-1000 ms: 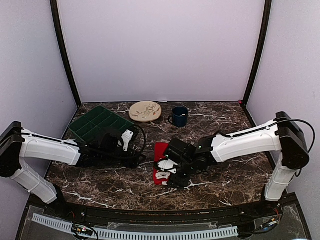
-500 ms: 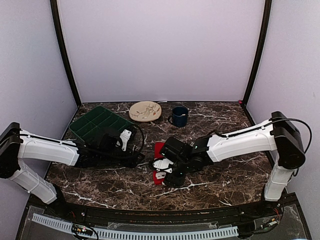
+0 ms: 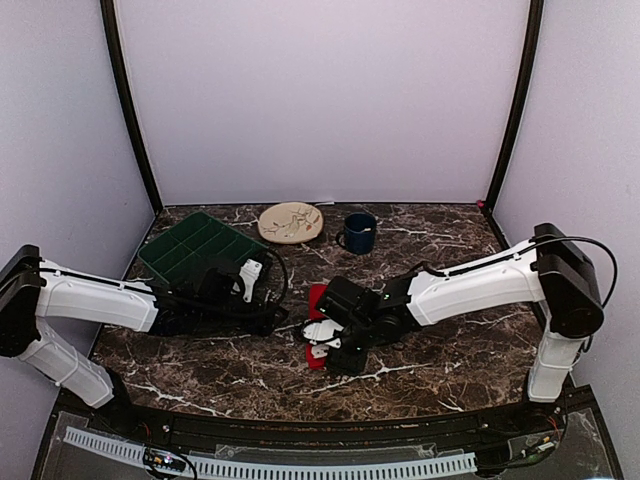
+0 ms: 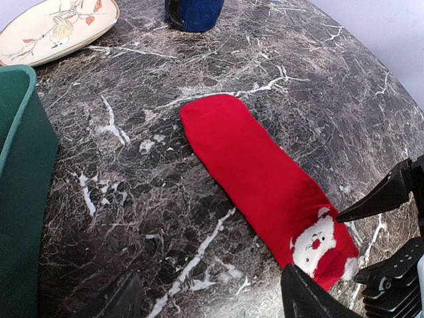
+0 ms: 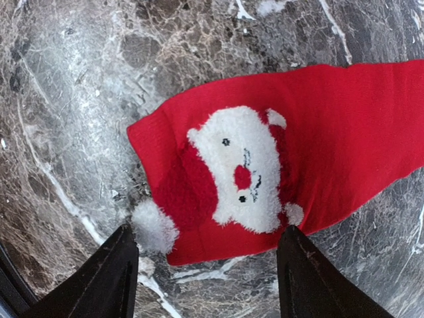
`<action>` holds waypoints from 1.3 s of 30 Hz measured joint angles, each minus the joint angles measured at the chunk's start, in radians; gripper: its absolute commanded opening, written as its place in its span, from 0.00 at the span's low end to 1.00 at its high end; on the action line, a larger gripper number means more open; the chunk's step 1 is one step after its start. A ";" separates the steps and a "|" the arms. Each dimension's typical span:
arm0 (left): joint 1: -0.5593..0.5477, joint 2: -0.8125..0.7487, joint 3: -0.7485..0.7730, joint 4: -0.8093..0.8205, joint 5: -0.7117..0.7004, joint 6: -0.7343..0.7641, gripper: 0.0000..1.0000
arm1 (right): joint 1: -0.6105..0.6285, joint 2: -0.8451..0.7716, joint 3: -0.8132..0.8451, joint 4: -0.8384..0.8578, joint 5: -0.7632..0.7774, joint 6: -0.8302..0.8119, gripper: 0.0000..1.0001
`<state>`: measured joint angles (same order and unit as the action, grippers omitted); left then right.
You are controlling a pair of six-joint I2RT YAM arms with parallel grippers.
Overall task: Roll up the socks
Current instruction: Pick up the sock from the center of the board.
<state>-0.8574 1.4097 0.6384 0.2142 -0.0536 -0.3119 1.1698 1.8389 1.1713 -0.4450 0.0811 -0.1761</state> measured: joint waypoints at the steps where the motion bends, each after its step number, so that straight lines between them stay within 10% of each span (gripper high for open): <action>1: 0.000 0.000 0.000 0.000 -0.001 0.000 0.74 | 0.000 0.002 0.000 0.001 -0.002 -0.002 0.64; 13: 0.000 0.000 0.000 -0.002 -0.016 -0.008 0.74 | 0.000 0.035 0.000 0.005 -0.032 -0.008 0.55; 26: 0.000 0.000 0.000 -0.005 -0.020 -0.014 0.74 | 0.000 0.052 0.001 0.004 -0.071 0.000 0.19; 39: 0.000 -0.011 -0.020 -0.007 -0.037 -0.016 0.75 | -0.026 0.052 0.003 0.003 -0.170 0.017 0.11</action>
<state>-0.8574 1.3991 0.6182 0.2073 -0.0906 -0.3279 1.1435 1.8908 1.1748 -0.4423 -0.0891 -0.1589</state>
